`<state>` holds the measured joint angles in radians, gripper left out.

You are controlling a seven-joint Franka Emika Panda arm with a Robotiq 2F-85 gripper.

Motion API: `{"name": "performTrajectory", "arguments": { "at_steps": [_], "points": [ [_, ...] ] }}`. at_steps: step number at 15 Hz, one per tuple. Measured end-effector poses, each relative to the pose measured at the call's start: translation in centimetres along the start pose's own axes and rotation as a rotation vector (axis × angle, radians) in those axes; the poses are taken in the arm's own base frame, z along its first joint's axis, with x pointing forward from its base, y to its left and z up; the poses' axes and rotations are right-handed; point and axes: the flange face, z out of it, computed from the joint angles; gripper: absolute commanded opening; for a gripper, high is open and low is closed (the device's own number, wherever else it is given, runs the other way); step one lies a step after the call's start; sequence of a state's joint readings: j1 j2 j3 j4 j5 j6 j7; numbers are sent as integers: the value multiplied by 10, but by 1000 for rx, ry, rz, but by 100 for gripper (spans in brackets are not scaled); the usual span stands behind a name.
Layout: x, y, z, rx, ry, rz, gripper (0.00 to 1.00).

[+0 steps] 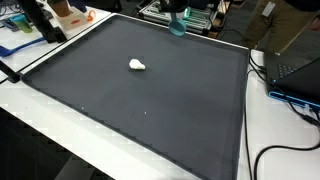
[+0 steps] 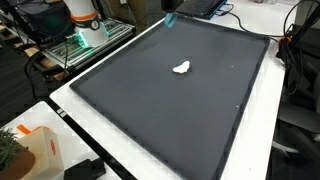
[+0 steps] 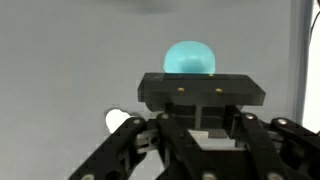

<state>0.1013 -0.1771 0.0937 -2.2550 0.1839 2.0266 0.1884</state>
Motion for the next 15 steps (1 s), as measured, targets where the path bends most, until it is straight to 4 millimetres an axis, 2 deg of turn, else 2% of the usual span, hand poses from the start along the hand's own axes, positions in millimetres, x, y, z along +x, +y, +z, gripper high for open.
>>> {"name": "performTrajectory", "arguments": {
  "at_steps": [2,3,5,6,10,13,15],
  "points": [
    [-8,-3,-20,-66,41,-79,23],
    [-13,-6,-28,-98,62,-120,48],
    [-19,-10,-43,-149,100,-185,48],
    [-21,-11,-46,-157,110,-197,23],
    [-19,-8,-47,-182,121,-211,23],
    [-8,2,-48,-234,136,-272,23],
    [4,12,-46,-205,147,-369,23]
  ]
}}
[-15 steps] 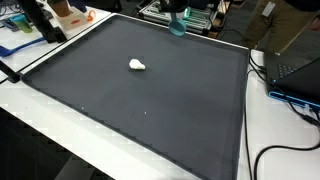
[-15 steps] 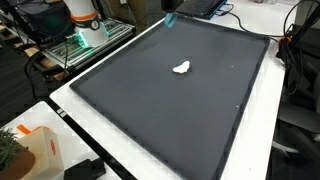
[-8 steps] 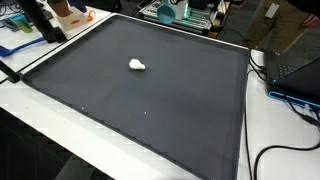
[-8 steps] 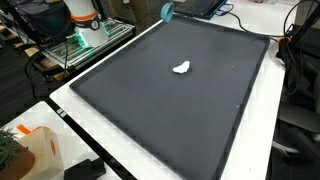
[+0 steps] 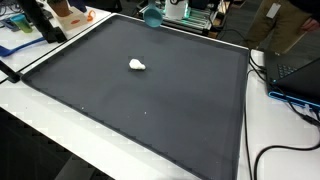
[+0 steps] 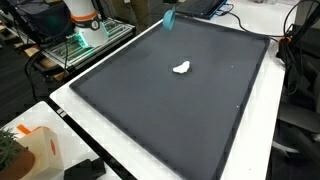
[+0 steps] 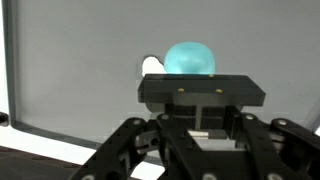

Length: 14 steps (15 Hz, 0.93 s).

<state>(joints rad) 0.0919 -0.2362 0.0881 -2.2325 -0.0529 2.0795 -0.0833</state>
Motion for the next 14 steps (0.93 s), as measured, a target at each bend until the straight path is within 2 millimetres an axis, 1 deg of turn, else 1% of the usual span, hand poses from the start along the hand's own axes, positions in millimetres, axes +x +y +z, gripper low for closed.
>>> {"name": "performTrajectory", "arguments": {
  "at_steps": [1,2,4,5,6,10,12,14],
  "points": [
    [3,9,4,31,15,-41,23],
    [4,19,8,67,29,-76,48],
    [4,42,15,142,44,-115,48],
    [4,49,17,154,47,-122,48],
    [4,52,18,159,49,-126,23],
    [7,47,20,151,81,-171,23],
    [10,53,27,129,124,-208,23],
    [10,60,40,119,135,-227,23]
  ]
}}
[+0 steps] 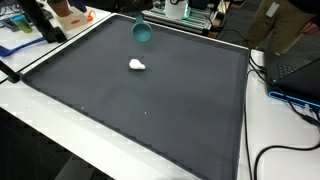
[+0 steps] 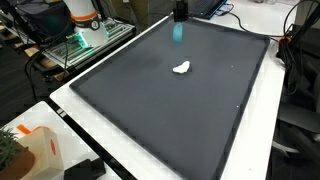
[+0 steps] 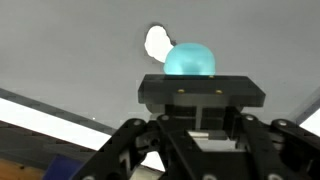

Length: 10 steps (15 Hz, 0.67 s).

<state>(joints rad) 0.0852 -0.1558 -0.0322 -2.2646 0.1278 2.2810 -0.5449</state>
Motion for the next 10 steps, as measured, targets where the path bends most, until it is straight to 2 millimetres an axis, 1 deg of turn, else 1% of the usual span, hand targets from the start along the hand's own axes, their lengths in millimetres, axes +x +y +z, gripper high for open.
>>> {"name": "performTrajectory", "arguments": {
  "at_steps": [5,10],
  "points": [
    [-12,17,33,1,-40,-68,23],
    [-17,32,63,2,-55,-182,23]
  ]
}}
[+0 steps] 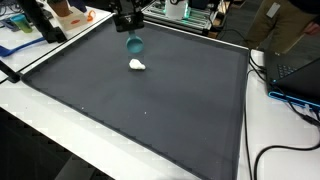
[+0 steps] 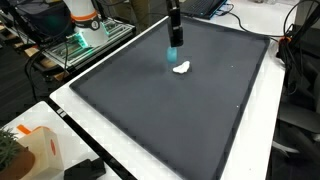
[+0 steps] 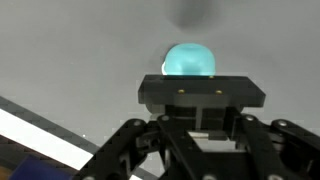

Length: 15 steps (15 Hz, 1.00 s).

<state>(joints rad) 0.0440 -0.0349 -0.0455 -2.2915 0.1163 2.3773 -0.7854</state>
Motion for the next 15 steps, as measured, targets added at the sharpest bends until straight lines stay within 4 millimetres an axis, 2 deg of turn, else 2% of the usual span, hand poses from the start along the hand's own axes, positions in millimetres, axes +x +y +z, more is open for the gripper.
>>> {"name": "performTrajectory", "arguments": {
  "at_steps": [3,4,5,6,11,15],
  "points": [
    [1,7,10,-15,22,-40,23],
    [3,7,11,-21,36,-50,48],
    [4,7,13,-19,45,-54,48],
    [5,6,14,-15,50,-56,23],
    [8,6,15,-23,57,-62,23],
    [9,9,28,-18,47,-59,23]
  ]
}}
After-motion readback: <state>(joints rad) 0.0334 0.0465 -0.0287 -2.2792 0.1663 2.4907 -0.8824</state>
